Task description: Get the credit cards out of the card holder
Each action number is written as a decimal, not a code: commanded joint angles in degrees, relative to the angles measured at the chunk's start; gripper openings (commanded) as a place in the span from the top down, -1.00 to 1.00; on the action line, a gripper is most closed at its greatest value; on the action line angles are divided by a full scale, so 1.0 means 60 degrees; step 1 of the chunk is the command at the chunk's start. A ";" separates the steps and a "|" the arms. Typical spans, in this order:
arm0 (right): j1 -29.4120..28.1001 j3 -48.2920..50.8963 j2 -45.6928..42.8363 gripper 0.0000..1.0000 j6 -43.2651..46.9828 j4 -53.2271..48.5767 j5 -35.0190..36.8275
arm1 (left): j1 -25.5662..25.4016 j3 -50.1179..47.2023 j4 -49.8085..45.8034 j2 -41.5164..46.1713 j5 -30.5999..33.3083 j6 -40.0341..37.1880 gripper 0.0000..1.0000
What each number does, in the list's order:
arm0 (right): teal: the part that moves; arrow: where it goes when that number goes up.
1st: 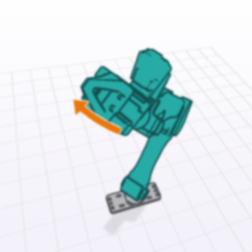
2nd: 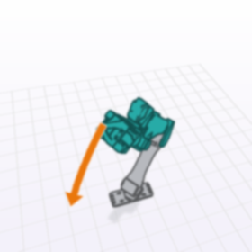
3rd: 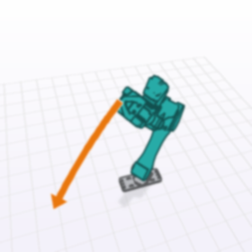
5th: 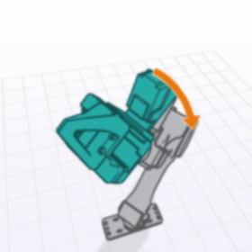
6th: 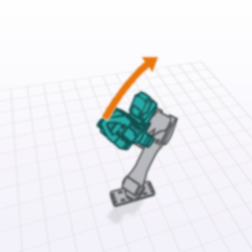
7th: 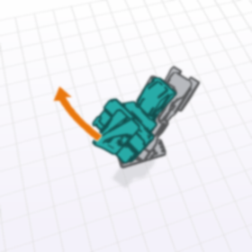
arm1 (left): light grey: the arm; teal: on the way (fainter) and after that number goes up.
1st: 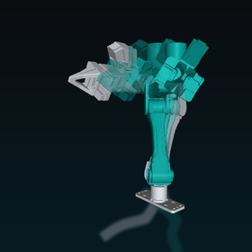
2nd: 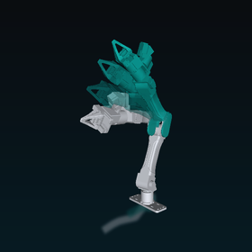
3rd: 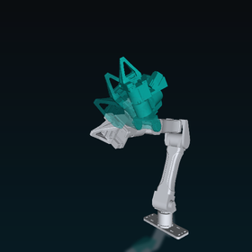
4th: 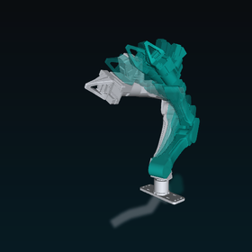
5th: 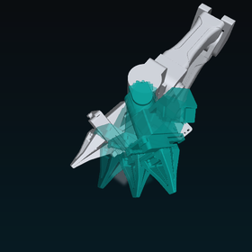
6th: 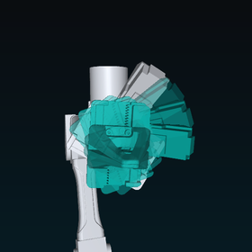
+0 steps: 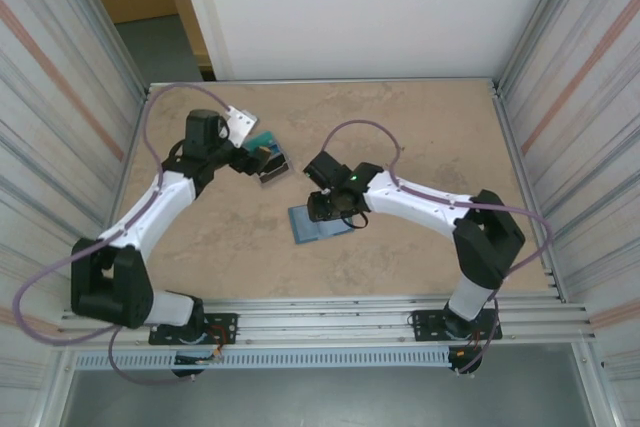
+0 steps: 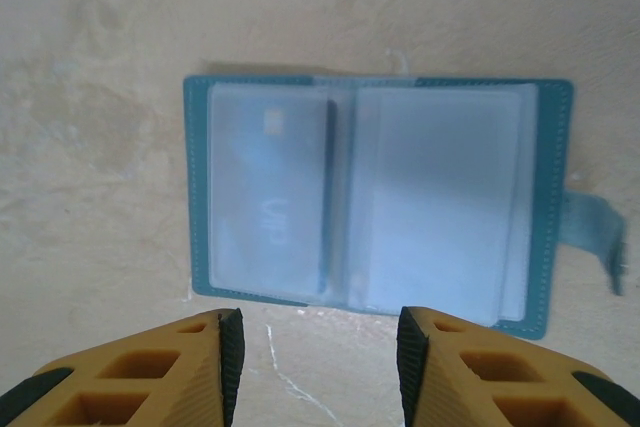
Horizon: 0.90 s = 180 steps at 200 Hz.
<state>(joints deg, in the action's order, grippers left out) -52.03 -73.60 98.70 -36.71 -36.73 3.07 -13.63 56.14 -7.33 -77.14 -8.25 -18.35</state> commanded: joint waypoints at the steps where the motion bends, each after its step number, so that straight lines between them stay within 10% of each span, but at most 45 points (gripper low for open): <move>1: -0.0410 -0.0588 0.0715 0.08 0.0430 -0.0777 0.0581 | -0.0186 -0.0971 0.0782 0.0896 0.1353 0.2188 -0.97; 46: -0.0682 -0.1084 0.1482 0.07 0.0738 -0.0844 0.0361 | -0.1037 -0.2199 -0.0230 0.2130 0.3605 0.3835 -0.97; 180: -0.0908 -0.2537 0.3244 -0.10 0.1266 -0.1483 0.0511 | -0.2933 -0.4525 -0.0887 0.3480 0.5321 0.7953 -0.97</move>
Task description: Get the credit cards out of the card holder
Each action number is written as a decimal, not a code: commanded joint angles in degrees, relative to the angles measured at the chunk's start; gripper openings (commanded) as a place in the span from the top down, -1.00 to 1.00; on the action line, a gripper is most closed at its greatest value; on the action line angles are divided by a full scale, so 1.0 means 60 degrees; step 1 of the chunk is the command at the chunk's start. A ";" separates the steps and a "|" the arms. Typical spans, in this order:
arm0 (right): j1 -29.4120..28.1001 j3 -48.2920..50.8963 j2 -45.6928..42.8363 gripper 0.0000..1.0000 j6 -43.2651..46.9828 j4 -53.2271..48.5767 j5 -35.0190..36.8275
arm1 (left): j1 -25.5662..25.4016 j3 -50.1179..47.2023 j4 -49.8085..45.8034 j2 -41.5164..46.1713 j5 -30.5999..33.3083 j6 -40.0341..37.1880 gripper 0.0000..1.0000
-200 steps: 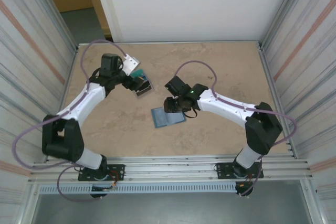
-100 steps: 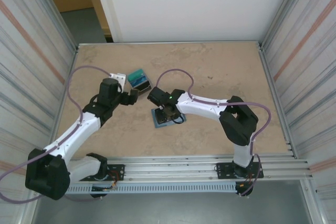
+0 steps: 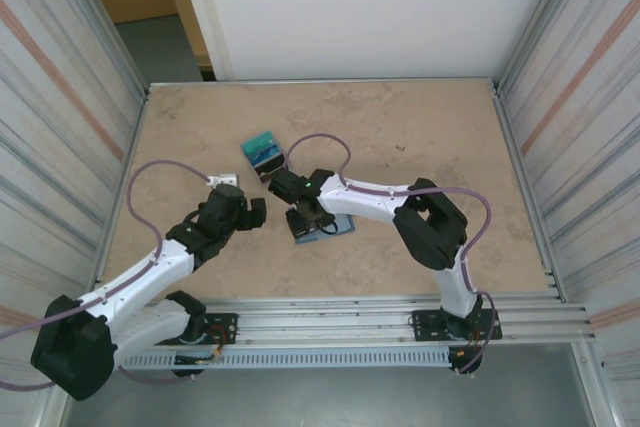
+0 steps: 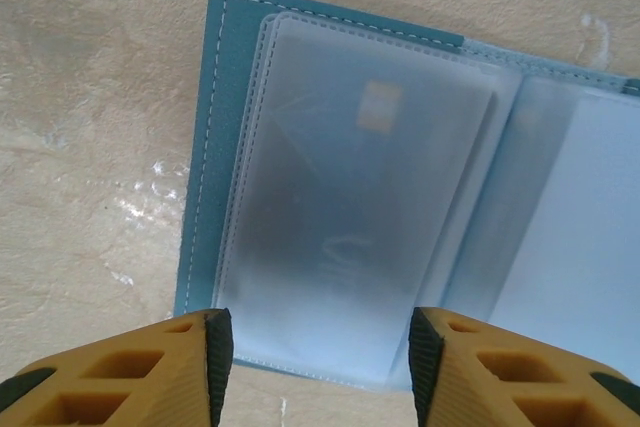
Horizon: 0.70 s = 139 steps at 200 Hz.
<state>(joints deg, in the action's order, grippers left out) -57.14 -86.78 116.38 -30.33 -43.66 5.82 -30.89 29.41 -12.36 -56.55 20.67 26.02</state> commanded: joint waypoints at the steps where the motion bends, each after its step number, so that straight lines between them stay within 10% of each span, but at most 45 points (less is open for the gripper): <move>1: -0.0056 -0.0350 0.0302 -0.11 0.0204 -0.0320 0.0046 | -0.0053 -0.0061 -0.0056 0.0035 0.0499 0.0557 -0.97; 76: -0.0027 -0.0393 0.0670 -0.31 0.0118 -0.0155 -0.0311 | -0.0058 -0.0043 -0.0136 -0.0268 0.0463 0.0777 -0.97; 139: 0.0177 0.0024 0.0561 -0.10 -0.0073 0.0237 -0.0763 | -0.0062 0.0129 -0.0152 -0.0386 0.0398 0.0594 -0.97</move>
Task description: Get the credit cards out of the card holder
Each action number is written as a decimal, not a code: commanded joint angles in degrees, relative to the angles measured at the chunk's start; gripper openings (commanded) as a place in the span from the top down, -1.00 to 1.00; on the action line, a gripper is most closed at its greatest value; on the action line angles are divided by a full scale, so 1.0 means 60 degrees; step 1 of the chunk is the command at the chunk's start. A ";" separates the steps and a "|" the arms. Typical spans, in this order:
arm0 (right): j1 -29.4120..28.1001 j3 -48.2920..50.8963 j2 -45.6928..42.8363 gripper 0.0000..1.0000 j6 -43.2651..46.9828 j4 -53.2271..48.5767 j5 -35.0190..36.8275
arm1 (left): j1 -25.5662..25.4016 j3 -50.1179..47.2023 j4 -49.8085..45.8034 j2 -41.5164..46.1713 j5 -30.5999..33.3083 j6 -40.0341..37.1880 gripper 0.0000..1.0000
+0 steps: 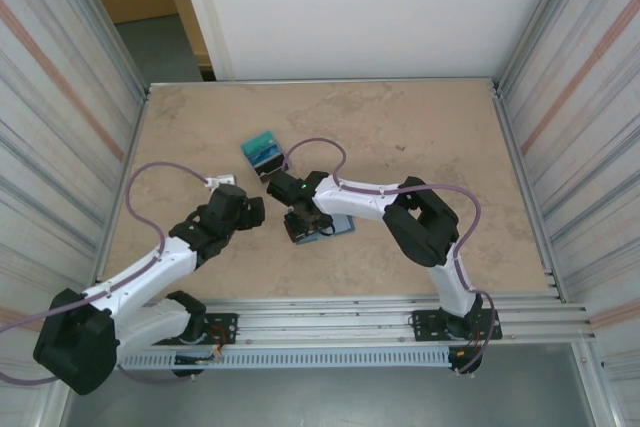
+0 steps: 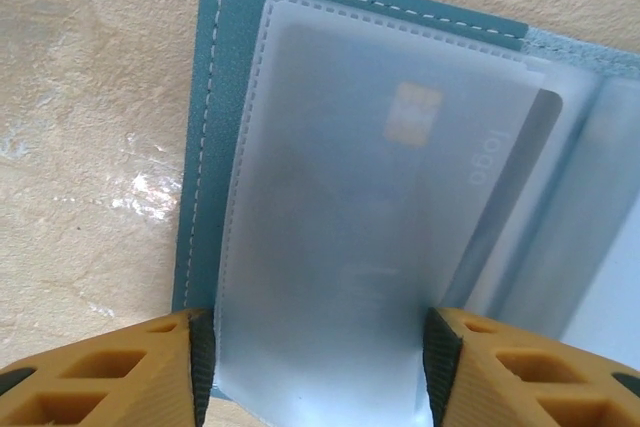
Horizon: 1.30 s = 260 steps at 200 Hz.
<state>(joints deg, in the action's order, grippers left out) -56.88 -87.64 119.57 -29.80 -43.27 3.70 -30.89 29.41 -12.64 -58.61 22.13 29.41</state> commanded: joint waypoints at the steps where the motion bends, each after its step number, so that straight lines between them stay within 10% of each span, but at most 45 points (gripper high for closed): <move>1: 0.0134 0.0186 0.0011 -0.10 -0.0160 0.0190 -0.0433 | -0.0057 0.0126 -0.0112 -0.0038 0.0159 0.0017 -0.97; 100: 0.0882 0.1352 -0.1193 0.26 -0.0599 0.1692 -0.1874 | -0.0052 0.0270 -0.0175 0.0028 0.0003 -0.0098 -0.97; 260: 0.0833 0.1335 -0.2047 0.27 -0.0280 0.0044 0.1096 | -0.0096 0.0614 -0.0185 -0.0076 -0.0098 -0.0356 -0.97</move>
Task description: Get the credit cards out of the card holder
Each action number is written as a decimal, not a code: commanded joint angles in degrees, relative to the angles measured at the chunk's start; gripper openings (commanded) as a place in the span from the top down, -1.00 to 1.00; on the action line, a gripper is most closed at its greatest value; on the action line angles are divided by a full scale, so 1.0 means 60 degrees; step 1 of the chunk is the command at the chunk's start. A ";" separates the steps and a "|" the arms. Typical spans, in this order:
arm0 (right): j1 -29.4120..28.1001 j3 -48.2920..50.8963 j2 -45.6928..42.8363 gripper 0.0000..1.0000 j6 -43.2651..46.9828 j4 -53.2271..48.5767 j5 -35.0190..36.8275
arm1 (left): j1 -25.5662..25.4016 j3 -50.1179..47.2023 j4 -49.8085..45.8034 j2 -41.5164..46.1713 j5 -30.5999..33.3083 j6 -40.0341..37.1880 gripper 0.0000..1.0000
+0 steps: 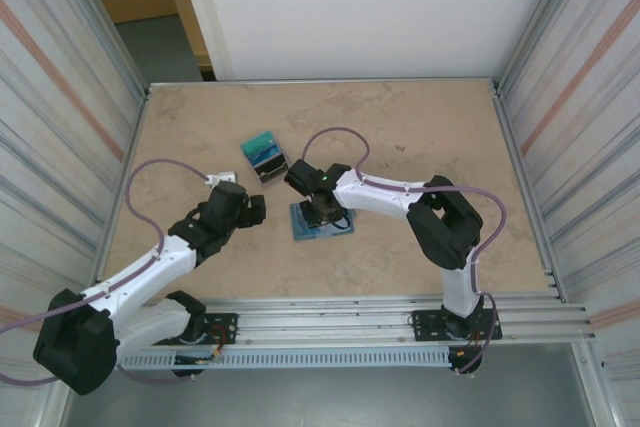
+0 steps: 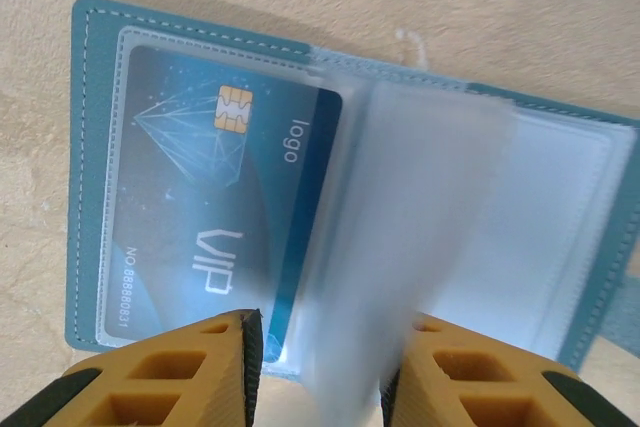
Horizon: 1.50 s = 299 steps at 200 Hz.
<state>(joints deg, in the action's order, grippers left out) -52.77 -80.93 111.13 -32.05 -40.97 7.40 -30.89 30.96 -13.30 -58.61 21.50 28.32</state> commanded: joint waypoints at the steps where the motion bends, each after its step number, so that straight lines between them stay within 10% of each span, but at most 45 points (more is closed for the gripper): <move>1: 0.0158 0.0224 -0.0646 0.28 0.0097 -0.0337 0.0481 | -0.0103 0.0359 -0.0079 -0.0091 0.0007 -0.0176 -0.97; 142: 0.1689 0.1329 -0.1810 0.38 0.0583 -0.0033 0.0448 | -0.2455 0.1767 -0.0523 -0.2527 0.1169 -0.0500 -0.97; 299: 0.1142 0.1381 -0.1744 0.39 -0.0678 0.1111 -0.1731 | -0.2398 0.1414 0.0596 -0.4513 -0.0063 0.1622 -0.97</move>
<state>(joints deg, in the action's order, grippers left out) -44.82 -70.70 98.96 -34.09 -33.87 -1.78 -46.09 38.26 -10.57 -84.29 21.41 35.05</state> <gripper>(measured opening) 0.309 0.987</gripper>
